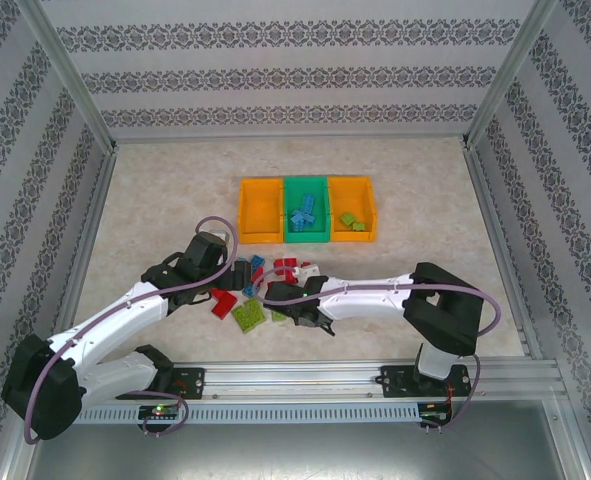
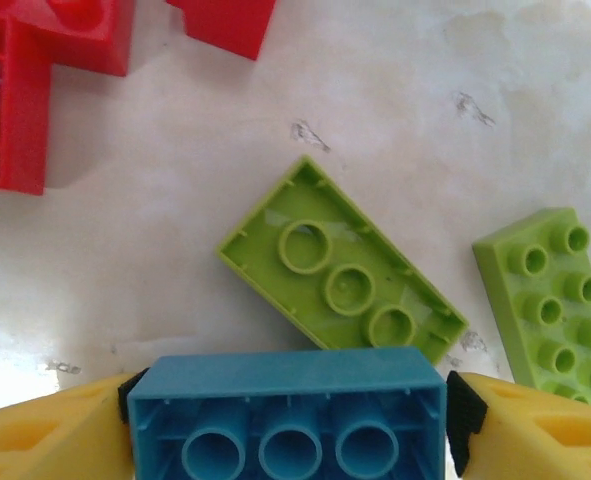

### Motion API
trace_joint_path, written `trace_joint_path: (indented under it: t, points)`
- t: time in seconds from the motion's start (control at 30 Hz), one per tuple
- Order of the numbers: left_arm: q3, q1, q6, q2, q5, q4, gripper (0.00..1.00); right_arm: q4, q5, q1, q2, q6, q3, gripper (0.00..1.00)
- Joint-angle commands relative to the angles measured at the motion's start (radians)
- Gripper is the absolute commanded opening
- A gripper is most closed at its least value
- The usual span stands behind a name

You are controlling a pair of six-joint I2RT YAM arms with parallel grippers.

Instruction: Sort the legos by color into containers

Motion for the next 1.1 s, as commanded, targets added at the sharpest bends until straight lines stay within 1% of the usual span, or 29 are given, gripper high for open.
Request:
trace_joint_path:
  t: [0.0,0.1,0.27,0.47,0.6,0.7,0.83,0.97,1.07]
  points:
    - [-0.016,-0.015,-0.01,-0.023,-0.027,0.003,0.92,-0.055,0.051,-0.008,0.034,-0.013,0.039,0.71]
    - [-0.018,-0.015,-0.01,-0.026,-0.03,0.002,0.92,-0.073,0.051,-0.01,0.05,-0.024,0.048,0.66]
    - [-0.019,-0.014,-0.01,-0.027,-0.035,0.002,0.92,-0.056,0.033,-0.012,0.038,-0.02,0.04,0.62]
    - [-0.019,-0.014,-0.008,-0.027,-0.042,-0.001,0.93,-0.064,0.045,-0.02,-0.033,-0.067,0.077,0.62]
    - [-0.02,-0.014,-0.008,-0.028,-0.043,-0.002,0.93,-0.035,0.028,-0.064,-0.101,-0.131,0.088,0.63]
    - [-0.018,-0.015,-0.005,-0.029,-0.047,-0.003,0.93,0.012,0.007,-0.135,-0.152,-0.212,0.092,0.63]
    - [-0.013,-0.014,-0.003,-0.027,-0.053,-0.004,0.93,0.109,-0.068,-0.247,-0.191,-0.34,0.126,0.63]
    - [-0.01,-0.014,-0.001,-0.016,-0.049,-0.002,0.93,0.181,-0.149,-0.374,-0.148,-0.437,0.206,0.63]
    - [-0.003,-0.014,0.003,0.006,-0.044,-0.007,0.93,0.209,-0.227,-0.462,-0.08,-0.467,0.289,0.63]
